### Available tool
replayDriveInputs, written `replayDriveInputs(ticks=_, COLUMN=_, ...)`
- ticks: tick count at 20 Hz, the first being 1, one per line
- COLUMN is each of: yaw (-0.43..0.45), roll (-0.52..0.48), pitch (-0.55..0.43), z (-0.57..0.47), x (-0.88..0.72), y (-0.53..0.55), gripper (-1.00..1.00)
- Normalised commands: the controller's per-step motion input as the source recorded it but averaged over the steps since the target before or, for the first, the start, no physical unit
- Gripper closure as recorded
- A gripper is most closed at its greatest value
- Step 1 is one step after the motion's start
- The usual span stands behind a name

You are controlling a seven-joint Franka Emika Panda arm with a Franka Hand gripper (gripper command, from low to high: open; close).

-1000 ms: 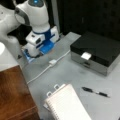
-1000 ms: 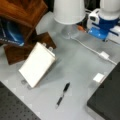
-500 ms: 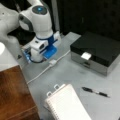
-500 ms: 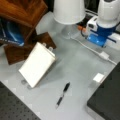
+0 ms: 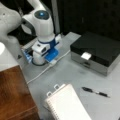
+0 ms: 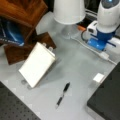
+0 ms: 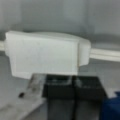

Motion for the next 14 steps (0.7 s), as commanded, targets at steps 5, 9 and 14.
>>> replayDriveInputs(ticks=5, yaw=-0.095, roll=0.167, pitch=-0.23, z=-0.32, x=-0.31, y=0.07, gripper=1.0)
replayDriveInputs(ticks=9, yaw=-0.069, roll=0.169, pitch=-0.251, z=-0.3, x=-0.36, y=0.06, gripper=1.0)
replayDriveInputs(ticks=14, yaw=-0.041, roll=0.153, pitch=-0.278, z=-0.36, x=-0.41, y=-0.01, gripper=1.0)
